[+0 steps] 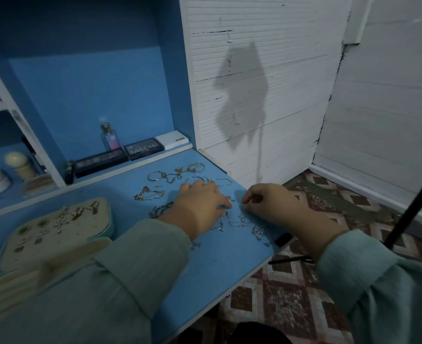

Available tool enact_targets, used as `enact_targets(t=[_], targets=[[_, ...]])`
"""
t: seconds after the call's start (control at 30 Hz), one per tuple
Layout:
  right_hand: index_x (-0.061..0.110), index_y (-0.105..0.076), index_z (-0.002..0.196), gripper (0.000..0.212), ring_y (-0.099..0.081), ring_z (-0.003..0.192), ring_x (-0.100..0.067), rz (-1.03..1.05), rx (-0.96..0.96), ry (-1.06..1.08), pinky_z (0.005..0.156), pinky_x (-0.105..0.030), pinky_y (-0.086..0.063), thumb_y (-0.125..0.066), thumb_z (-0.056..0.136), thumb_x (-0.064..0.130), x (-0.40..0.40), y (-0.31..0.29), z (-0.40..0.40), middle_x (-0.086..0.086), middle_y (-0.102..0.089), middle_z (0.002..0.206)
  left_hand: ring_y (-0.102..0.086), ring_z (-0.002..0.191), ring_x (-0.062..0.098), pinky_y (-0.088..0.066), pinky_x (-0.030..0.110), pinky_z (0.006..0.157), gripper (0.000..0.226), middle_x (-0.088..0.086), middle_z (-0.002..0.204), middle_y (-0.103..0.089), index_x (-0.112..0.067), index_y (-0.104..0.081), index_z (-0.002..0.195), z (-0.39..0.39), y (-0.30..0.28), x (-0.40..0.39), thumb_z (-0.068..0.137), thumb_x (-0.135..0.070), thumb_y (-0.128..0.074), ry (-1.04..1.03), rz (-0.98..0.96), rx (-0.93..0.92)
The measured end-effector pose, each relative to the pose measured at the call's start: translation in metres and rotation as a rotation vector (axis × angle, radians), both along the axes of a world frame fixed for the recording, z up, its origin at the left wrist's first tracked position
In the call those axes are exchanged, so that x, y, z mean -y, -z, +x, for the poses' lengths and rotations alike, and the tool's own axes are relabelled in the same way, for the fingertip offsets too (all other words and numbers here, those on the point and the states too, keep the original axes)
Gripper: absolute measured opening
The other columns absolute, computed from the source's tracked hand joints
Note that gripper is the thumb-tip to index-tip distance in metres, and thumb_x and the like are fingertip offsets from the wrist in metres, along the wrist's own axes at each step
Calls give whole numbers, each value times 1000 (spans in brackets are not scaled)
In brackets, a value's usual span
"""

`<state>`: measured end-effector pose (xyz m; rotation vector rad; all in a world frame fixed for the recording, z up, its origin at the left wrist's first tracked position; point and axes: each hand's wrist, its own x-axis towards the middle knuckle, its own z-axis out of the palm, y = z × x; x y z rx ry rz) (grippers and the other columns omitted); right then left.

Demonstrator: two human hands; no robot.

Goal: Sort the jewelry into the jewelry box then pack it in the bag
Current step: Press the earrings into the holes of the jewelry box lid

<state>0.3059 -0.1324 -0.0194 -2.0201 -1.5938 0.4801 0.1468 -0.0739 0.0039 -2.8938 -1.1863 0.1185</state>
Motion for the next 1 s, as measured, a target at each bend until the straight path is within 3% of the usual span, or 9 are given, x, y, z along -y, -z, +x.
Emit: enact_targets(t=[0.17, 0.37, 0.6, 0.73, 0.9, 1.0], targets=[[18, -65, 89, 14, -51, 75, -7, -32, 50, 2, 58, -15, -39, -66, 83, 31, -5, 2, -3, 8, -55, 80, -33, 122, 15, -17, 37, 105, 26, -10, 127, -44, -43, -56, 118, 4, 3, -2, 97, -40, -41, 33, 47, 3], [17, -65, 88, 10, -53, 82, -10, -30, 92, 13, 70, -22, -41, -62, 85, 26, -7, 2, -7, 2, -61, 91, -36, 119, 15, -17, 37, 103, 21, -10, 120, -48, -39, -60, 109, 5, 3, -5, 95, -41, -45, 10, 46, 7], [7, -63, 97, 17, -56, 91, -19, -84, 128, -36, 77, -27, -44, -53, 91, 19, -5, -5, -11, -8, -64, 103, -40, 117, 15, -19, 38, 103, 22, -10, 117, -52, -36, -60, 108, 1, -1, -3, 95, -39, -43, -7, 33, 63], [-2, -64, 101, 25, -59, 94, -25, -79, 137, -49, 79, -32, -45, -48, 93, 15, -1, -16, -16, -14, -65, 103, -43, 111, 15, -23, 38, 102, 17, -12, 109, -56, -33, -60, 98, -8, -13, -2, 95, -35, -44, -46, 11, 142], [6, -63, 101, 20, -53, 78, -13, -3, 100, -102, 70, -24, -43, -49, 93, 18, -2, -35, -31, -7, -65, 99, -52, 96, 13, -33, 32, 93, 10, -11, 97, -63, -28, -58, 87, -30, -33, 1, 91, -27, -48, -111, -37, 288], [4, -64, 94, 17, -55, 64, -12, 41, -32, -121, 65, -23, -47, -53, 89, 16, -6, -48, -49, -8, -66, 85, -54, 80, 12, -42, 22, 69, 7, -9, 86, -60, -22, -58, 85, -51, -39, -1, 89, -20, -53, -177, -126, 407]])
